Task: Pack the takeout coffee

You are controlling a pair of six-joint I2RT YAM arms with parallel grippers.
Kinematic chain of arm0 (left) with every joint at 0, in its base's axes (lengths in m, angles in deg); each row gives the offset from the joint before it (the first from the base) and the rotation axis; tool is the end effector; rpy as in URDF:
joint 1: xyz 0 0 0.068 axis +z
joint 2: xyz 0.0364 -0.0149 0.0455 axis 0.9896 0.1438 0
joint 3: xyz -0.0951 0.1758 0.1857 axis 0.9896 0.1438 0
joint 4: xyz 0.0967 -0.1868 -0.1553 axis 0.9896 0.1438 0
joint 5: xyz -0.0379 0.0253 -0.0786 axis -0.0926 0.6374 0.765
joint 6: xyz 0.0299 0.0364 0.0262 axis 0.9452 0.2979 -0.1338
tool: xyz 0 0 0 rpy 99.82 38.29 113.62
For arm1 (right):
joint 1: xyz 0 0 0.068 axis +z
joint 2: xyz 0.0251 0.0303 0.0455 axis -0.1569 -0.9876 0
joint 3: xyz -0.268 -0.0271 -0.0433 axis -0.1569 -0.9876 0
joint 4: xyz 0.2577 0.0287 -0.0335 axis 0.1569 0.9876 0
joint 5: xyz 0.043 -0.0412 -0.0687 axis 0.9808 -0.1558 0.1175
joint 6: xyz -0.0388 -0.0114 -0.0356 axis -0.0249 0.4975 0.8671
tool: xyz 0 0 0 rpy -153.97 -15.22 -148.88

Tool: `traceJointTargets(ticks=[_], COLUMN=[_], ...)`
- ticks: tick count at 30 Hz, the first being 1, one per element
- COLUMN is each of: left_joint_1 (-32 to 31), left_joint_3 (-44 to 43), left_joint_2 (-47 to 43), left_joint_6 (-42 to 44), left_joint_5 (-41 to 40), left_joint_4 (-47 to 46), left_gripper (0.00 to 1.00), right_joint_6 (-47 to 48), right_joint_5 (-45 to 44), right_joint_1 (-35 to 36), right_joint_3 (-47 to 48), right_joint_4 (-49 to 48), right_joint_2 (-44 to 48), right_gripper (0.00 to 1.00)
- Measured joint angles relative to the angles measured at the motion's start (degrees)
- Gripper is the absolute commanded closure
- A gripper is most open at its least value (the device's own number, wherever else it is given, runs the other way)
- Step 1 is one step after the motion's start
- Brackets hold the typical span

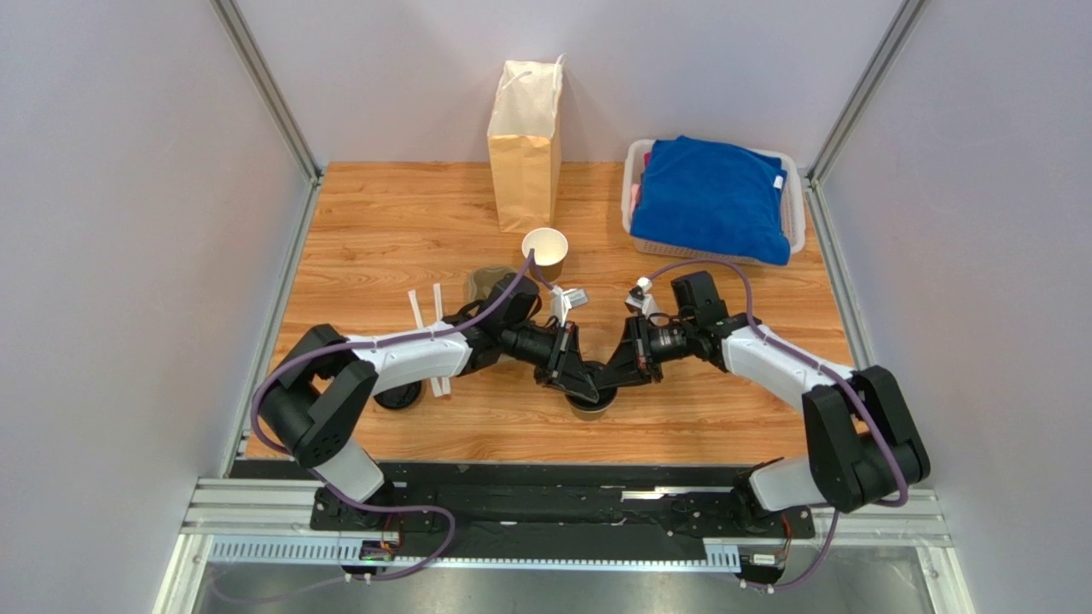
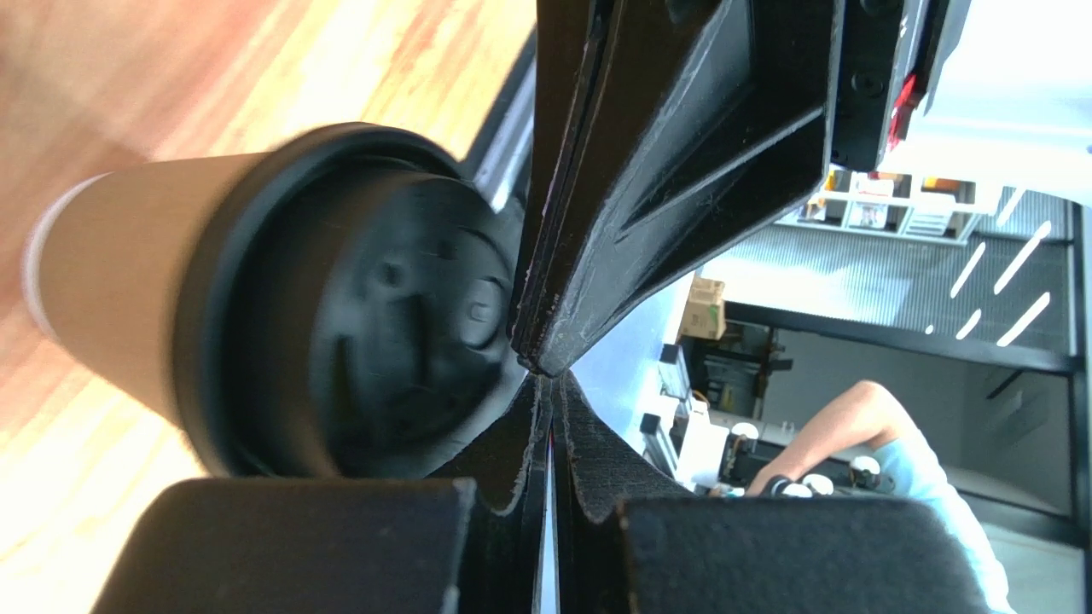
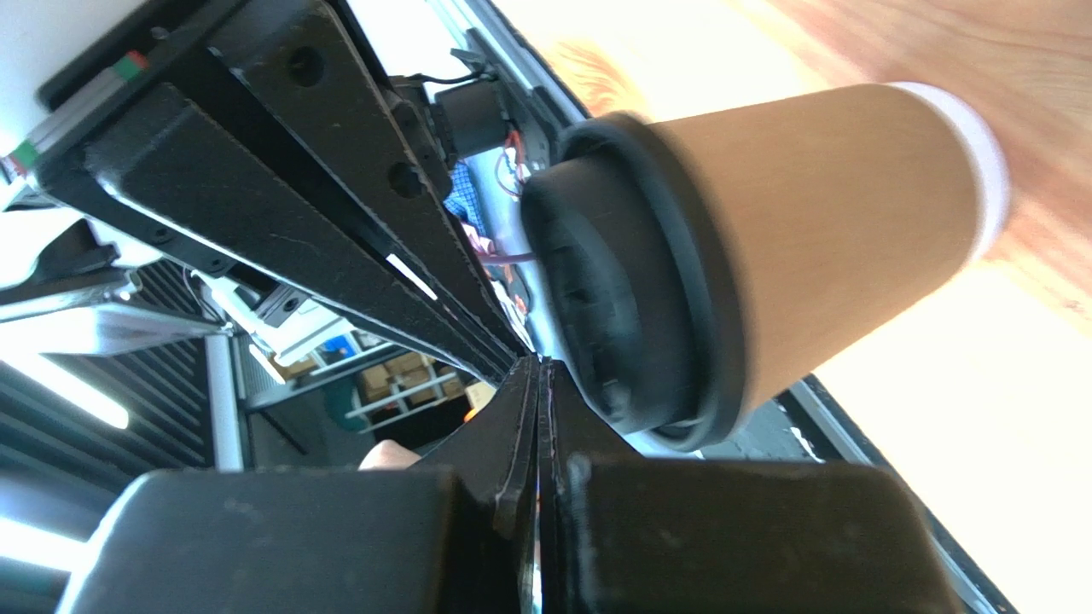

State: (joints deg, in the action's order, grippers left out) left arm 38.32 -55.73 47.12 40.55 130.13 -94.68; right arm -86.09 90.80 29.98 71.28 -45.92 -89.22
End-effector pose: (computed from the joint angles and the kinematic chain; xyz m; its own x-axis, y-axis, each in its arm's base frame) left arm 0.2168 -0.2438 0.1964 -0.9486 0.2627 -0.1764 0.2571 0.3149 -0.9136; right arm 0.2247 0.1194 0.1898 -0.9980 -0.0507 0.0389 0.0159 0.3922 0.9197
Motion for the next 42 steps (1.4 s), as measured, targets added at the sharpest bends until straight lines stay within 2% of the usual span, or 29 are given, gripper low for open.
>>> traceJointTargets(ticks=[6,14,25,42], left_joint_1=[0.61,1.42,3.56,5.05], left_joint_3=[0.09,-0.52,-0.09,-0.2], left_joint_2=[3.48,6.12,9.9,13.44], left_joint_6=[-0.5,-1.09,-2.93,-3.93], left_joint_5=[1.86,5.27,11.15,16.0], left_joint_4=[-0.42,-1.14,-7.91,-13.6], left_gripper=[1.0,1.0,1.0,1.0], right_joint_6=[1.95,4.46,5.77,8.52], right_joint_5=[0.98,3.8,9.7,10.08], right_joint_1=[0.0,0.0,-1.64,-1.88], right_joint_3=[0.28,2.01,4.22,5.2], right_joint_4=[1.14,2.1,2.23,4.17], right_joint_2=[-4.94,-8.76,-14.75,-15.45], right_gripper=[1.0,1.0,1.0,1.0])
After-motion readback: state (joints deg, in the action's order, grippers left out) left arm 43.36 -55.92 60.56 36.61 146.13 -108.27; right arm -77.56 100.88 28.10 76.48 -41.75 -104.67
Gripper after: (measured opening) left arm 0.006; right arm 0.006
